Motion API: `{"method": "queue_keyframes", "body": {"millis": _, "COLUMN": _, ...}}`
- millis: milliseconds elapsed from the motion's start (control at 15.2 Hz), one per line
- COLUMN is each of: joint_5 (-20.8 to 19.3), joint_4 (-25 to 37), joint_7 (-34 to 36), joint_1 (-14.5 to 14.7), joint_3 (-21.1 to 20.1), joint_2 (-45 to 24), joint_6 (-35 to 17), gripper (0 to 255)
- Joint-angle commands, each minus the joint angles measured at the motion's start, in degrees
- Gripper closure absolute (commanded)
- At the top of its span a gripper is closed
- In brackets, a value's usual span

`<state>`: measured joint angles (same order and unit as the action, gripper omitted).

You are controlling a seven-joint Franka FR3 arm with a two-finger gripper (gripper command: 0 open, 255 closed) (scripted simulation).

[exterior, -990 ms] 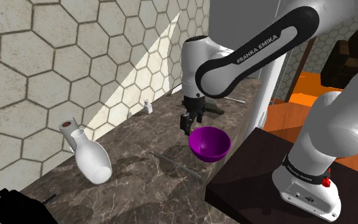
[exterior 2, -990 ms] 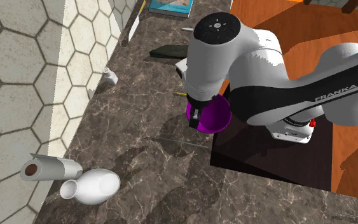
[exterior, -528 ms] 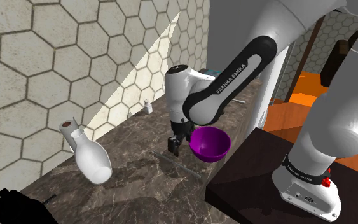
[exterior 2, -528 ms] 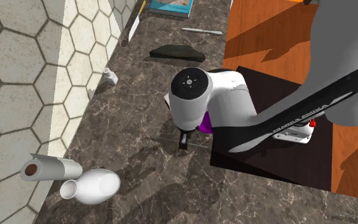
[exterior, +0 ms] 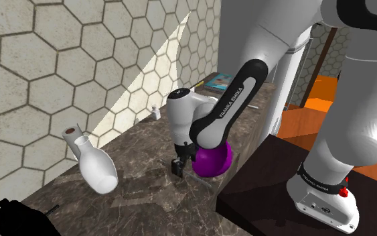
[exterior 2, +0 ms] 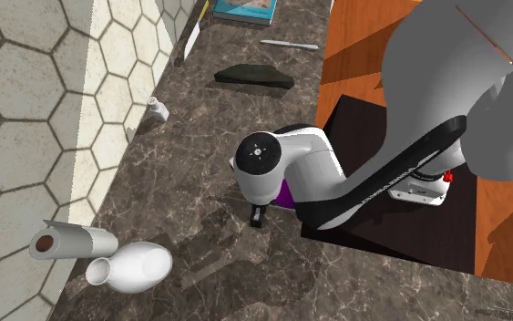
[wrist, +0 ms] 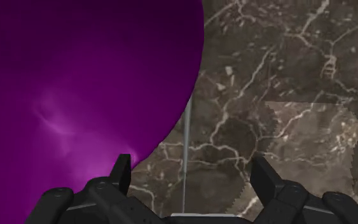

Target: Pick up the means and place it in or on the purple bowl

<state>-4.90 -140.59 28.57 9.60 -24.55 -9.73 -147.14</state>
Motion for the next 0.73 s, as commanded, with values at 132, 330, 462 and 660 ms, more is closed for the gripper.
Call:
{"method": "queue_keyframes", "body": {"millis": 132, "joint_5": -2.5, "joint_4": -0.1, "joint_7": 1.8, "joint_1": 0.6, "joint_3": 1.1, "joint_2": -3.2, "joint_6": -2.5, "gripper": 0}}
{"method": "queue_keyframes", "body": {"millis": 330, "joint_5": -2.5, "joint_4": -0.1, "joint_7": 1.8, "joint_1": 0.6, "joint_3": 1.1, "joint_2": -3.1, "joint_6": -2.5, "gripper": 0}}
{"method": "queue_keyframes", "body": {"millis": 462, "joint_5": -2.5, "joint_4": -0.1, "joint_7": 1.8, "joint_1": 0.6, "joint_3": 1.1, "joint_2": -3.1, "joint_6": -2.5, "gripper": 0}}
{"method": "queue_keyframes", "body": {"millis": 660, "joint_5": -2.5, "joint_4": -0.1, "joint_7": 1.8, "joint_1": 0.6, "joint_3": 1.1, "joint_2": -3.2, "joint_6": -2.5, "gripper": 255}}
